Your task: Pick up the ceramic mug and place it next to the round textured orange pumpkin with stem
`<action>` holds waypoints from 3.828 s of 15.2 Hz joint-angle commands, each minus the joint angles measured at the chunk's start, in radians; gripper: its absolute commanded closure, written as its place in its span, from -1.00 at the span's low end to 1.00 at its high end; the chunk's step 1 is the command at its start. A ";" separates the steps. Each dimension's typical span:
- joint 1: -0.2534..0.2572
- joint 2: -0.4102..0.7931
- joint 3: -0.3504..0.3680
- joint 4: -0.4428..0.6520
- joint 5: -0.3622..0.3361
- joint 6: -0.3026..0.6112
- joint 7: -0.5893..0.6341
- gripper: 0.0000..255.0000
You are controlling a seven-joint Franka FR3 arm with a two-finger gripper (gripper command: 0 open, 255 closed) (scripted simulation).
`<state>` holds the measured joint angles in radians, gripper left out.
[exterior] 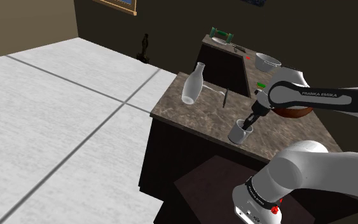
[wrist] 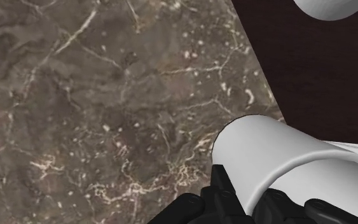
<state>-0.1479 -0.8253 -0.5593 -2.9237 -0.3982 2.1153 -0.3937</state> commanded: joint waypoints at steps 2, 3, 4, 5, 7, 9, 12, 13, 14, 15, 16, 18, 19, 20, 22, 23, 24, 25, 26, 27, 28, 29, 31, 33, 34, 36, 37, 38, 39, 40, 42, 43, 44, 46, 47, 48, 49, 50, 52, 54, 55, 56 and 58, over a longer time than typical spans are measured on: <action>0.003 -0.024 0.017 0.022 0.014 -0.045 0.002 1.00; 0.004 -0.034 0.023 0.030 0.019 -0.063 0.002 1.00; 0.005 -0.042 0.029 0.040 0.025 -0.081 0.003 1.00; 0.007 -0.050 0.036 0.049 0.030 -0.098 0.003 1.00; 0.009 -0.065 0.048 0.068 0.041 -0.131 0.004 1.00; 0.012 -0.078 0.060 0.089 0.051 -0.164 0.004 1.00; 0.017 -0.093 0.076 0.121 0.066 -0.211 0.005 1.00; 0.019 -0.097 0.082 0.132 0.071 -0.226 0.006 1.00; 0.020 -0.101 0.087 0.143 0.076 -0.240 0.006 1.00; 0.022 -0.105 0.092 0.154 0.081 -0.255 0.006 1.00; 0.024 -0.108 0.097 0.166 0.085 -0.270 0.006 1.00; 0.028 -0.113 0.107 0.190 0.094 -0.298 0.007 1.00; 0.029 -0.115 0.112 0.202 0.099 -0.312 0.007 1.00; 0.031 -0.116 0.117 0.214 0.103 -0.325 0.007 1.00; 0.035 -0.119 0.126 0.239 0.112 -0.352 0.008 1.00; 0.037 -0.119 0.130 0.251 0.116 -0.366 0.008 1.00; 0.039 -0.120 0.134 0.264 0.120 -0.379 0.008 1.00; 0.041 -0.120 0.138 0.277 0.124 -0.392 0.008 1.00; 0.042 -0.119 0.143 0.290 0.128 -0.404 0.009 1.00; 0.044 -0.119 0.147 0.304 0.131 -0.417 0.009 1.00; 0.046 -0.118 0.150 0.317 0.135 -0.430 0.009 1.00; 0.048 -0.117 0.154 0.330 0.139 -0.442 0.009 1.00; 0.051 -0.114 0.162 0.358 0.146 -0.467 0.009 1.00; 0.055 -0.111 0.169 0.386 0.153 -0.491 0.009 1.00; 0.057 -0.108 0.172 0.400 0.156 -0.503 0.009 1.00; 0.060 -0.103 0.178 0.429 0.163 -0.527 0.009 1.00; 0.062 -0.100 0.182 0.444 0.166 -0.538 0.009 1.00; 0.064 -0.097 0.185 0.459 0.169 -0.550 0.009 1.00; 0.065 -0.094 0.188 0.473 0.172 -0.562 0.009 1.00; 0.067 -0.090 0.190 0.489 0.175 -0.573 0.009 1.00; 0.070 -0.083 0.196 0.519 0.181 -0.597 0.009 1.00; 0.072 -0.079 0.199 0.535 0.184 -0.608 0.008 1.00; 0.074 -0.075 0.201 0.550 0.186 -0.619 0.008 1.00; 0.077 -0.066 0.206 0.582 0.192 -0.642 0.008 1.00; 0.078 -0.061 0.208 0.598 0.194 -0.653 0.008 1.00; 0.080 -0.056 0.210 0.614 0.197 -0.665 0.007 1.00; 0.082 -0.051 0.213 0.630 0.199 -0.676 0.007 1.00; 0.083 -0.046 0.215 0.647 0.202 -0.687 0.007 1.00; 0.086 -0.035 0.218 0.680 0.207 -0.710 0.006 1.00; 0.090 -0.023 0.222 0.715 0.211 -0.732 0.005 1.00; 0.091 -0.017 0.224 0.732 0.214 -0.744 0.005 1.00; 0.093 -0.010 0.225 0.749 0.216 -0.755 0.004 1.00; 0.096 0.003 0.228 0.785 0.220 -0.778 0.003 1.00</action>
<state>-0.0534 -0.8292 -0.3323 -2.1577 -0.1801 1.3501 -0.3893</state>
